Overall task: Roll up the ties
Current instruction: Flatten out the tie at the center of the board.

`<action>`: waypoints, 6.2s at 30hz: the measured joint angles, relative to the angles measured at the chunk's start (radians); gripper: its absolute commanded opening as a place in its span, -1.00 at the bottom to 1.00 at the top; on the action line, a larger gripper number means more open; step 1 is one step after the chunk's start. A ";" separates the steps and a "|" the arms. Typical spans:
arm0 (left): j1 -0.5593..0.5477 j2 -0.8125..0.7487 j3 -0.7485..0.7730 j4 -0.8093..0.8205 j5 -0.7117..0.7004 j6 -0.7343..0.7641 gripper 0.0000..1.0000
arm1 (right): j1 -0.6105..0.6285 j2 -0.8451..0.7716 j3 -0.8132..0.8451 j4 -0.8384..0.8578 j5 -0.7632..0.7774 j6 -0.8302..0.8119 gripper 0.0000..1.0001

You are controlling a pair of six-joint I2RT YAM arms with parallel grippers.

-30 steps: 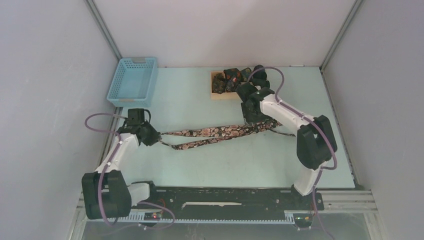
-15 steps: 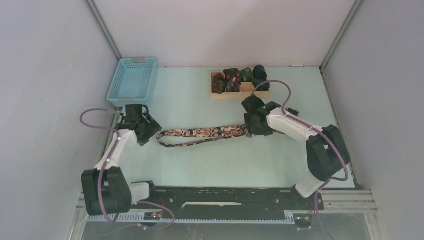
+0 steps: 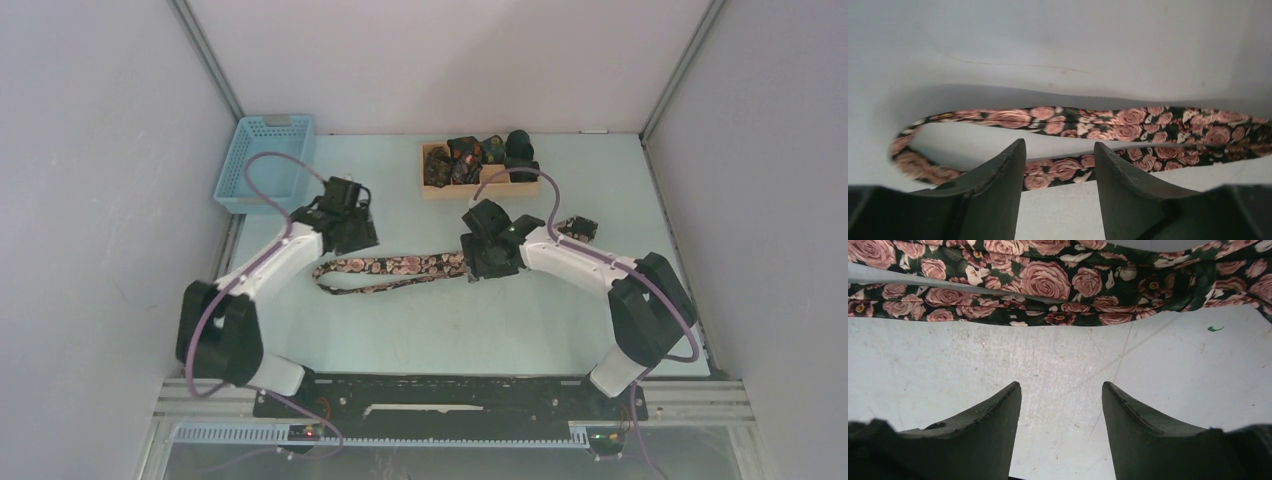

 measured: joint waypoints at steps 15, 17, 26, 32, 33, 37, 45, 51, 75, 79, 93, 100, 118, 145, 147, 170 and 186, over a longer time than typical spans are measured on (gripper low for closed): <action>-0.124 0.365 0.130 0.023 0.144 0.069 0.05 | 0.005 -0.021 -0.104 0.025 -0.038 0.017 0.26; -0.125 0.386 0.129 0.024 0.148 0.071 0.02 | 0.005 -0.023 -0.104 0.034 -0.048 0.018 0.26; -0.128 0.422 0.129 0.034 0.153 0.087 -0.03 | 0.013 -0.023 -0.105 0.053 -0.076 0.018 0.25; -0.132 0.421 0.117 0.047 0.148 0.088 -0.08 | 0.016 -0.023 -0.105 0.056 -0.078 0.021 0.25; -0.134 0.415 0.108 0.055 0.145 0.088 -0.08 | 0.018 -0.023 -0.105 0.056 -0.079 0.021 0.25; -0.153 0.364 0.032 0.125 0.124 0.087 -0.08 | 0.024 -0.023 -0.105 0.060 -0.085 0.021 0.26; -0.222 0.218 -0.134 0.139 0.148 0.047 -0.09 | 0.017 -0.027 -0.105 0.069 -0.084 0.017 0.26; -0.242 0.143 -0.126 0.002 0.152 0.032 -0.09 | -0.062 -0.080 -0.108 0.048 -0.063 0.011 0.26; -0.250 0.513 0.230 0.082 0.164 0.122 -0.11 | -0.157 -0.222 -0.199 0.003 -0.031 0.004 0.27; -0.250 0.460 0.140 0.161 0.164 0.119 -0.13 | -0.159 -0.222 -0.199 0.005 -0.028 0.005 0.27; -0.265 0.210 -0.148 0.223 0.209 0.041 -0.06 | -0.255 -0.142 -0.200 0.054 -0.036 0.005 0.27; -0.273 0.204 -0.002 0.088 0.137 0.085 0.04 | -0.268 -0.142 -0.200 0.068 -0.051 0.005 0.27; -0.272 0.422 0.106 0.090 0.066 0.119 -0.08 | -0.401 0.071 -0.097 0.099 -0.072 -0.006 0.24; -0.270 0.190 -0.089 0.075 0.037 0.068 0.17 | -0.473 0.346 0.285 -0.039 -0.119 -0.033 0.24; -0.266 0.165 -0.088 0.051 0.003 0.067 0.15 | -0.446 0.315 0.282 -0.048 -0.106 -0.036 0.24; -0.088 0.233 -0.105 -0.017 -0.130 0.021 -0.01 | 0.089 0.006 -0.115 0.103 -0.180 0.040 0.23; -0.083 -0.188 -0.321 -0.136 -0.177 -0.233 0.26 | 0.049 0.182 0.005 0.170 -0.267 0.004 0.23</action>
